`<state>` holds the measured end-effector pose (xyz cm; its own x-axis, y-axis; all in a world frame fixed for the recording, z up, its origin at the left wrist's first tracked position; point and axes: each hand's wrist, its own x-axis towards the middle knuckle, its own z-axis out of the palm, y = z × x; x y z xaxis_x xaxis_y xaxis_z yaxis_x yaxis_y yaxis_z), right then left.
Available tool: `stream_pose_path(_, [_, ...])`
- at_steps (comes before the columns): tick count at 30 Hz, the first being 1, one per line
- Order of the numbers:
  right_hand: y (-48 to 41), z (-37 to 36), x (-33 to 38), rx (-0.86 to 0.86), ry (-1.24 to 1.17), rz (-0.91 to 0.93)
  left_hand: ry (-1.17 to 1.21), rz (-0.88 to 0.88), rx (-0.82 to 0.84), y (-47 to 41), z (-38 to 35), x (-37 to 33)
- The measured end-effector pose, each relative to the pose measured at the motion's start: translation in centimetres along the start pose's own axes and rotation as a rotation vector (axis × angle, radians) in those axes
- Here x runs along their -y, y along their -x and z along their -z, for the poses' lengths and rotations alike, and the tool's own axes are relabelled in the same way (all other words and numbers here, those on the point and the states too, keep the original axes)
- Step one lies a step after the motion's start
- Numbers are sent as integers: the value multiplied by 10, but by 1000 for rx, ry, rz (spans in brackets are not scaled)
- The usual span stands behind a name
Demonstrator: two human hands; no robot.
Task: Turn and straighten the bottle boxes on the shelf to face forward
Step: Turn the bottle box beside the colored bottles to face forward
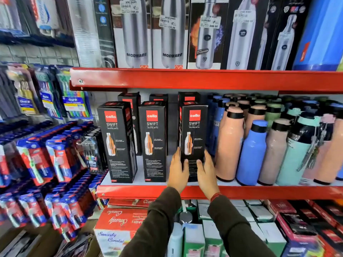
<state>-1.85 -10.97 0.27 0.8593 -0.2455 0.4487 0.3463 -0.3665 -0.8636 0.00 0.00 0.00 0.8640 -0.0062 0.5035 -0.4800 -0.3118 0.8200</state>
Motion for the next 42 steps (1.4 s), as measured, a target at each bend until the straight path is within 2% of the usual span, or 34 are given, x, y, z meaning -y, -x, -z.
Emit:
stream_pose_path(5, [-2, 2, -8, 101, -30, -17, 143, 158, -66, -2, 0, 4])
stream_pose_path(11, [-11, 6, -8, 58, 63, 48, 229, 194, -85, -11, 4, 0])
stream_pose_path(18, [-25, 9, 3, -20, 41, 59, 328, 140, -142, -4, 4, -17])
stream_pose_path(23, [-27, 16, 9, 1, -1, 69, 190, 67, -180, -5, 2, -20])
stream_pose_path(27, [-25, 20, 4, 70, 2, 39, 215, 231, -62, -17, 1, -18])
stream_pose_path(30, [-23, 22, 1, 120, 17, 25, 270, 275, -27, -19, 3, -11])
stream_pose_path(37, [-21, 22, -4, 182, 60, 70, 278, 210, -53, -14, 6, -6])
stream_pose_path(42, [-25, 21, -1, 202, 35, 24, 273, 154, -118, -11, 7, -10])
